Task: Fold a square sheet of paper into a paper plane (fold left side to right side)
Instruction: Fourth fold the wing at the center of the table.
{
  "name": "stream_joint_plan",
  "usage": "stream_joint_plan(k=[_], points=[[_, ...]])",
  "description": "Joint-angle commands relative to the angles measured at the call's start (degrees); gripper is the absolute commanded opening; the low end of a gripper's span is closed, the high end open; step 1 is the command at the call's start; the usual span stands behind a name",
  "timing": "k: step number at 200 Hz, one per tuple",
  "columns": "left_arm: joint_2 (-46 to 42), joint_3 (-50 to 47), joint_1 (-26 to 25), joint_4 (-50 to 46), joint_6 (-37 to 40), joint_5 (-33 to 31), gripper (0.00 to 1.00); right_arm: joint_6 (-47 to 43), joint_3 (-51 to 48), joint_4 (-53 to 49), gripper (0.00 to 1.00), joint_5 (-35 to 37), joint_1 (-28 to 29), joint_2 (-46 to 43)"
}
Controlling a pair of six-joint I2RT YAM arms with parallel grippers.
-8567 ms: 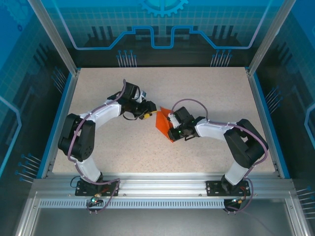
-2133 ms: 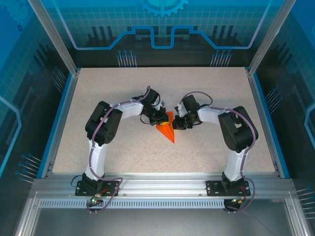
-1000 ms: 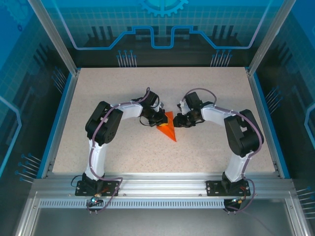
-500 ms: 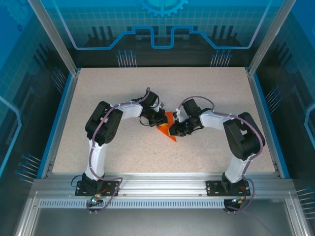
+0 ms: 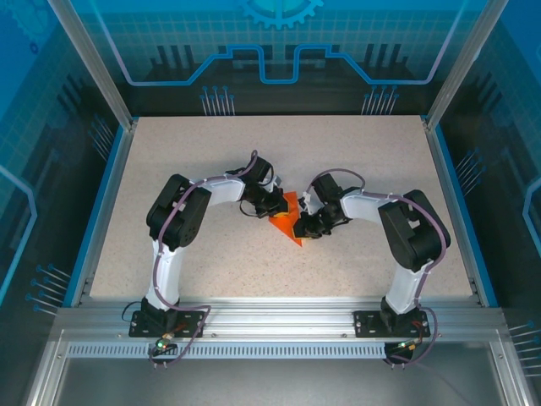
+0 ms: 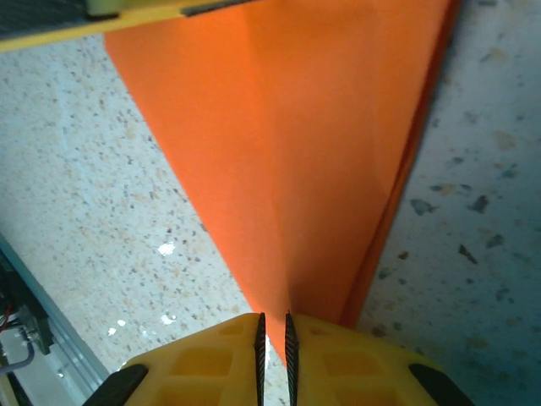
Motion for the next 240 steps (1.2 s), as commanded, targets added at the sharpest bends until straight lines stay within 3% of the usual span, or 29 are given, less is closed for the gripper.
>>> stream_joint_plan(k=[1,240], points=[[1.5,-1.9,0.0,-3.2,1.6,-2.8,0.0,-1.4,0.7,-4.1,0.17,2.7,1.0,1.2],[2.4,-2.1,1.6,-3.9,0.8,-4.2,0.0,-2.6,-7.1,-13.9,0.15,7.2,2.7,-3.8]])
